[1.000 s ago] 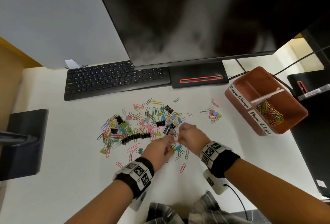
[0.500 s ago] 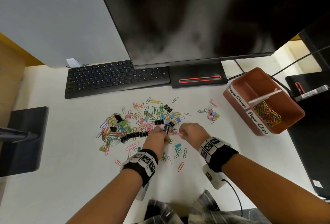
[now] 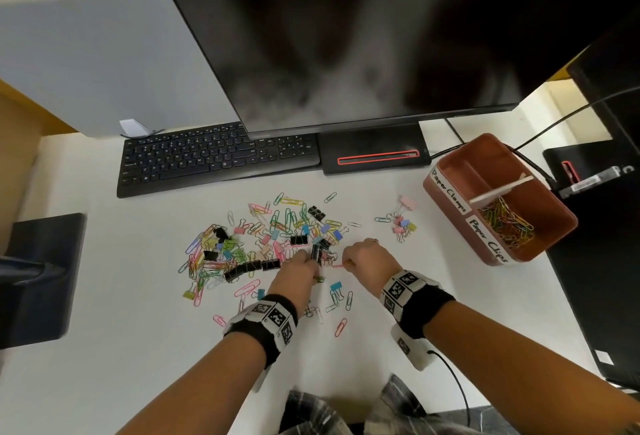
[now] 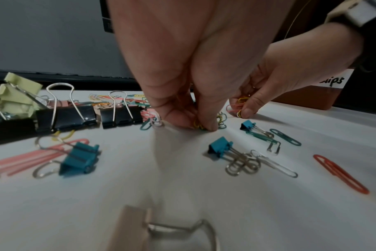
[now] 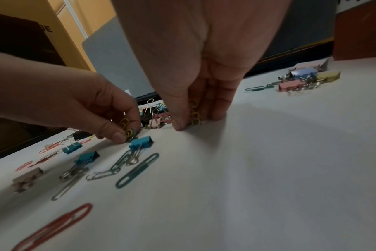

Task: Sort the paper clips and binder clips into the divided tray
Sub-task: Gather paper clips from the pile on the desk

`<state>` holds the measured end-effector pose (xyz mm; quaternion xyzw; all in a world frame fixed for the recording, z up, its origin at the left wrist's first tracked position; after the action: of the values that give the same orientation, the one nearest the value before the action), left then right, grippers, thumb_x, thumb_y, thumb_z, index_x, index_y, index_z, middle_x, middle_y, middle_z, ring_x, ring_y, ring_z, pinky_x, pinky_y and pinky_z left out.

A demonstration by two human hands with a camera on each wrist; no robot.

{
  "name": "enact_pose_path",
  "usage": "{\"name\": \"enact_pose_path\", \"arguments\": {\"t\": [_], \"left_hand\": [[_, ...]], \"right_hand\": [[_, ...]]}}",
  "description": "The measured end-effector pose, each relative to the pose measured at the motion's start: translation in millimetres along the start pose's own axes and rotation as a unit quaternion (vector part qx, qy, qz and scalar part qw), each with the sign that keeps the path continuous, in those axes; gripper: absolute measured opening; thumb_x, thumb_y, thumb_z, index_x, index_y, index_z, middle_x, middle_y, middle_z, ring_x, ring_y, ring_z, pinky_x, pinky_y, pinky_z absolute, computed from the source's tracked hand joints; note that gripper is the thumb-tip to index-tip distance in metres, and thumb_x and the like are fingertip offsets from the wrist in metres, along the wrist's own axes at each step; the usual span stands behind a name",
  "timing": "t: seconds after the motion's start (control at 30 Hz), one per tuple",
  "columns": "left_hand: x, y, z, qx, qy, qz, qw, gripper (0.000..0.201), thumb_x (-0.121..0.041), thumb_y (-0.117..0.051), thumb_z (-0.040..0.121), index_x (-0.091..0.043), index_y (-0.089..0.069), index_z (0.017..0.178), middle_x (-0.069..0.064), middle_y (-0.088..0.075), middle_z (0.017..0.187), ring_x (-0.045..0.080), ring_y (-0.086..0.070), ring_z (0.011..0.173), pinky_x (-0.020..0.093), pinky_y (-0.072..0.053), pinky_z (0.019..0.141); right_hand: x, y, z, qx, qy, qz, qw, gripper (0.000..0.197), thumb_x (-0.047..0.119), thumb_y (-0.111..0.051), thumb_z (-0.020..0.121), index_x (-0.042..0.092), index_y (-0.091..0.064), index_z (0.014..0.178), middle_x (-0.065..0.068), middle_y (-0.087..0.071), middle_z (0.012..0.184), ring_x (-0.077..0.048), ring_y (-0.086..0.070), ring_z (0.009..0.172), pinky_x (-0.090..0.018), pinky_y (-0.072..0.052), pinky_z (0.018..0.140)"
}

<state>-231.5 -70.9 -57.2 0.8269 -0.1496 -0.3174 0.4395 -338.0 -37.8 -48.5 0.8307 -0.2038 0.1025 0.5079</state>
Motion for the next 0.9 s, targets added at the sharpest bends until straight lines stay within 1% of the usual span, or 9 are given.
{"name": "enact_pose_path", "arguments": {"t": [0.1,0.2,0.37,0.53,0.67,0.7,0.77,0.83,0.9], "left_hand": [[-4.9,-1.7,-0.1,0.015,-0.011,0.027,0.999,0.019,0.001,-0.053,0.086,-0.009,-0.059,0.101,0.008,-0.055,0.105,0.025,-0.056,0.096,0.029,-0.046,0.081],[-3.7,0.1,-1.6,0.018,0.005,0.042,0.999,0.026,0.006,-0.049,0.084,-0.007,-0.055,0.105,0.009,-0.057,0.107,0.024,-0.055,0.098,0.028,-0.044,0.081],[-2.6,-1.6,-1.9,0.022,0.024,0.062,0.998,0.029,0.006,-0.047,0.085,-0.007,-0.054,0.110,0.009,-0.056,0.112,0.022,-0.053,0.103,0.024,-0.042,0.083],[-6.5,-0.9,1.1,0.032,0.016,0.071,0.997,0.028,0.004,-0.052,0.085,-0.007,-0.056,0.111,0.009,-0.053,0.115,0.022,-0.054,0.103,0.027,-0.045,0.086],[-8.3,-1.4,-3.4,0.041,0.009,0.064,0.997,0.028,0.005,-0.050,0.085,-0.008,-0.056,0.110,0.007,-0.054,0.113,0.022,-0.053,0.103,0.026,-0.045,0.086],[-10.0,-2.1,-5.0,0.055,0.010,0.056,0.997,0.025,0.001,-0.050,0.087,-0.008,-0.056,0.110,0.008,-0.055,0.113,0.022,-0.054,0.104,0.026,-0.044,0.086],[-25.5,7.2,-6.7,0.067,-0.008,0.021,0.998,0.016,-0.007,-0.050,0.091,-0.006,-0.057,0.105,0.009,-0.058,0.110,0.021,-0.054,0.102,0.021,-0.038,0.080],[-63.8,34.9,-4.3,0.048,-0.059,-0.030,0.997,0.013,-0.014,-0.050,0.093,-0.005,-0.059,0.098,0.009,-0.059,0.102,0.019,-0.052,0.092,0.019,-0.032,0.073],[-116.4,71.7,6.6,0.012,-0.117,-0.098,0.988,0.013,-0.015,-0.053,0.092,-0.004,-0.060,0.093,0.009,-0.059,0.094,0.015,-0.047,0.083,0.016,-0.029,0.069]], "right_hand": [[5.2,-1.4,-1.0,-0.007,0.034,0.001,0.999,0.023,0.002,-0.047,0.091,0.006,-0.063,0.106,-0.012,-0.059,0.110,-0.030,-0.055,0.102,-0.035,-0.046,0.087],[3.3,1.3,-0.8,0.007,0.044,0.019,0.999,0.026,0.001,-0.044,0.092,0.003,-0.063,0.109,-0.013,-0.054,0.118,-0.028,-0.057,0.104,-0.029,-0.042,0.089],[-6.9,8.8,1.4,0.037,0.012,0.031,0.999,0.025,0.010,-0.046,0.093,0.005,-0.063,0.112,-0.015,-0.058,0.117,-0.030,-0.055,0.108,-0.034,-0.043,0.093],[-7.3,5.9,7.5,0.085,-0.003,-0.008,0.996,0.026,0.009,-0.047,0.094,0.004,-0.060,0.116,-0.016,-0.059,0.121,-0.031,-0.055,0.111,-0.034,-0.044,0.093],[-10.0,4.7,1.8,0.099,-0.008,0.011,0.995,0.028,0.011,-0.043,0.095,0.003,-0.059,0.117,-0.016,-0.060,0.119,-0.031,-0.056,0.110,-0.033,-0.043,0.092],[-12.8,8.5,-2.0,0.091,-0.008,0.031,0.995,0.027,0.013,-0.044,0.095,0.003,-0.060,0.114,-0.015,-0.062,0.116,-0.030,-0.057,0.108,-0.032,-0.044,0.090],[-24.2,31.9,-11.2,0.036,-0.013,0.107,0.994,0.020,0.016,-0.050,0.093,0.007,-0.064,0.103,-0.010,-0.067,0.106,-0.026,-0.060,0.101,-0.025,-0.043,0.083],[-44.5,72.2,-27.0,-0.054,-0.023,0.161,0.985,0.013,0.017,-0.058,0.088,0.011,-0.068,0.093,-0.006,-0.070,0.096,-0.021,-0.063,0.093,-0.021,-0.040,0.078],[-73.1,116.5,-52.7,-0.150,-0.047,0.179,0.971,0.009,0.016,-0.064,0.084,0.011,-0.071,0.088,-0.005,-0.072,0.092,-0.019,-0.064,0.085,-0.023,-0.044,0.079]]}}
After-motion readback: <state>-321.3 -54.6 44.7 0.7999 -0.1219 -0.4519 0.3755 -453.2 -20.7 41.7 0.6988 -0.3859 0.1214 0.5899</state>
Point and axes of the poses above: each hand's wrist, its own z-axis towards the middle knuckle, its own y-axis out of the back of the hand, x = y × z, the point moved 10 cm from there along z, towards the middle knuckle
